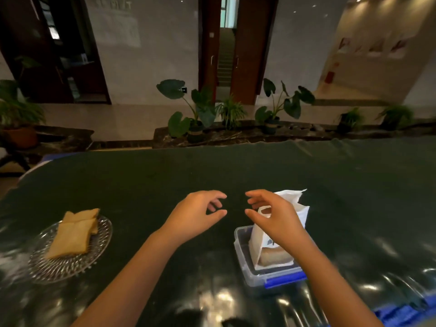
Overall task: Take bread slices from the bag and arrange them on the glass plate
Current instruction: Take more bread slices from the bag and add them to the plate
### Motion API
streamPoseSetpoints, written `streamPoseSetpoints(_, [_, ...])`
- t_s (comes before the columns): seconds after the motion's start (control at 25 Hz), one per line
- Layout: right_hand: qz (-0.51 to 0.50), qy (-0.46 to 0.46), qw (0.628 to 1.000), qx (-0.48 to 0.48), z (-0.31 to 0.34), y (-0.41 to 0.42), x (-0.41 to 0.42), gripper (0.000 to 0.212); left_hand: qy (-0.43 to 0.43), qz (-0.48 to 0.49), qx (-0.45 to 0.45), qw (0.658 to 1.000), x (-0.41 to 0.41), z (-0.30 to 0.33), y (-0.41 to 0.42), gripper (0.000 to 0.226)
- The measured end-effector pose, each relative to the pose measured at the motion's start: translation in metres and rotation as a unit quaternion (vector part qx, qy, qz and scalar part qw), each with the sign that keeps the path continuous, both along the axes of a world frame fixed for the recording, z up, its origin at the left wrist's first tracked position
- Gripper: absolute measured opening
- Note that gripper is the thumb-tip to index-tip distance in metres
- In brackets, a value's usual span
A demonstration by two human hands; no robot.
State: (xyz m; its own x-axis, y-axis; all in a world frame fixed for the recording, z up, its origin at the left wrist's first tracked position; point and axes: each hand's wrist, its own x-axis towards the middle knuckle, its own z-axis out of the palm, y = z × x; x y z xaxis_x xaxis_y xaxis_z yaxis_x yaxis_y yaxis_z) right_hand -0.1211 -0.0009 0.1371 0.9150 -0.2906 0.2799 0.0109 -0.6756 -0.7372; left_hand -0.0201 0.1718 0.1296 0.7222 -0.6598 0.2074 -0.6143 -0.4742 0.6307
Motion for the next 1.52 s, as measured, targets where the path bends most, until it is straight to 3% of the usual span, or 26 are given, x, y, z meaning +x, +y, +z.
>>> streamPoseSetpoints(0.32, [-0.023, 0.062, 0.997, -0.040, 0.012, -0.136, 0.011, 0.019, -0.011, -0.092, 0.067, 0.993, 0.030, 0.009, -0.113, 0.030])
streamPoseSetpoints(0.48, [0.069, 0.128, 0.987, -0.070, -0.002, -0.176, 0.044, 0.014, -0.021, -0.137, 0.118, 0.983, 0.035, 0.000, -0.156, 0.020])
streamPoseSetpoints(0.6, [0.185, 0.206, 0.949, -0.149, -0.016, -0.189, 0.075, 0.014, -0.010, -0.142, 0.148, 0.979, 0.037, -0.016, -0.189, 0.017])
streamPoseSetpoints(0.68, [0.252, 0.255, 0.906, -0.227, -0.029, -0.195, 0.091, 0.015, 0.014, -0.147, 0.185, 0.972, 0.037, -0.030, -0.208, 0.016])
streamPoseSetpoints(0.76, [0.307, 0.259, 0.869, -0.290, -0.041, -0.204, 0.101, 0.017, 0.023, -0.154, 0.230, 0.961, 0.039, -0.039, -0.221, 0.016])
streamPoseSetpoints(0.96, [0.366, 0.239, 0.838, -0.326, -0.058, -0.233, 0.112, 0.029, -0.022, -0.113, 0.297, 0.948, 0.045, -0.056, -0.209, 0.018])
streamPoseSetpoints(1.28, [0.396, 0.243, 0.812, -0.354, -0.061, -0.247, 0.099, 0.028, -0.042, -0.076, 0.209, 0.974, 0.008, -0.054, -0.159, 0.029])
streamPoseSetpoints(1.52, [0.379, 0.347, 0.790, -0.335, -0.074, -0.217, 0.109, 0.034, -0.044, -0.124, 0.150, 0.980, -0.011, -0.053, -0.143, 0.014])
